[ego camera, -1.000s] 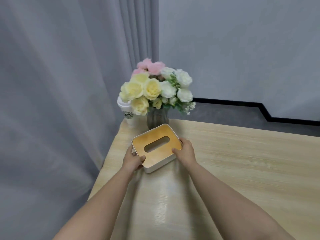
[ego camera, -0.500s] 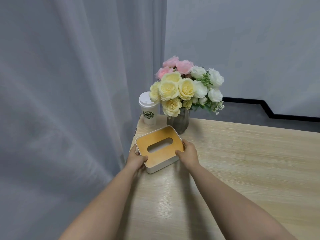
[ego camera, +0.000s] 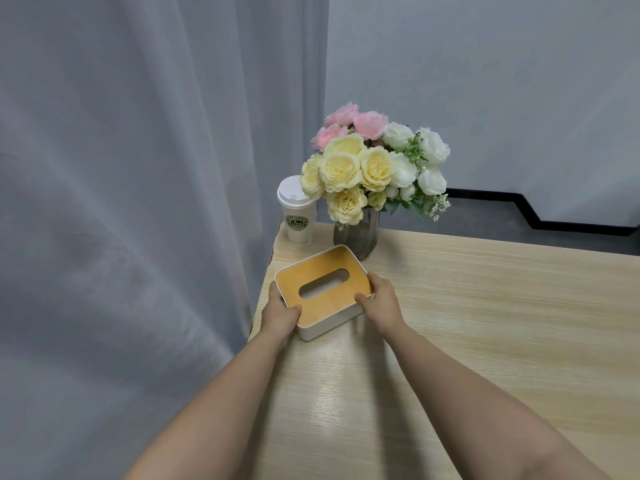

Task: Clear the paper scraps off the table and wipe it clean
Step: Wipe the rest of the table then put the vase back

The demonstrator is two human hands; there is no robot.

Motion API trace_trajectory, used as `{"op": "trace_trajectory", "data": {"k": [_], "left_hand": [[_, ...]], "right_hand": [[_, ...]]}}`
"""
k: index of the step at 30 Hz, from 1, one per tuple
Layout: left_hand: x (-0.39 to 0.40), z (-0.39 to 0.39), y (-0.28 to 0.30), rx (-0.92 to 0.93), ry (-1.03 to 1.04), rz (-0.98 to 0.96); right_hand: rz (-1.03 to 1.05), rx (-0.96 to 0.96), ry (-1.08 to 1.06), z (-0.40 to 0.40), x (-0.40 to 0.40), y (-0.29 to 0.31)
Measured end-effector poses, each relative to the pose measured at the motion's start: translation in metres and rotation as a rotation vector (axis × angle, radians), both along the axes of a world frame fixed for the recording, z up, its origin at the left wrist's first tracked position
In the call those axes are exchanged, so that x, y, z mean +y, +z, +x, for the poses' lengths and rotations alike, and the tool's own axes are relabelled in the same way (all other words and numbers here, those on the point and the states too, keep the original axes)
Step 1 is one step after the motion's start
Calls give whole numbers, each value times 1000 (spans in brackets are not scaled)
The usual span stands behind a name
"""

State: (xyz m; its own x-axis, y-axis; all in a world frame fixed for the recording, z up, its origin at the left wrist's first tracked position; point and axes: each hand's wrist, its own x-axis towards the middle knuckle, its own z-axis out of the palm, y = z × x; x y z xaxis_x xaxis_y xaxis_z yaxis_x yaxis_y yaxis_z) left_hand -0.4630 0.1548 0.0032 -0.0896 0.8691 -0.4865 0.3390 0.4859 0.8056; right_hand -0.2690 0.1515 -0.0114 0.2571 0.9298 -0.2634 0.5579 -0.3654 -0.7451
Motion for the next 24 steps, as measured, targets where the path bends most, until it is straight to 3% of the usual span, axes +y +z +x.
{"op": "trace_trajectory", "data": {"k": [5,9,11,15,24], "left_hand": [[-21,12,7,411,-177,243],[-31,18,1,793,-619,185],[-31,18,-1,887,-713,147],[-25,14,1,976,-844,153],[15,-11,10,860,-997,183]], "right_hand": [[64,-77,112,2,-4,13],[50,-280,345,5,4,13],[0,-338,428,6,5,10],[0,-332,365,6,-9,2],[26,-365,160,-21,-44,-5]]}}
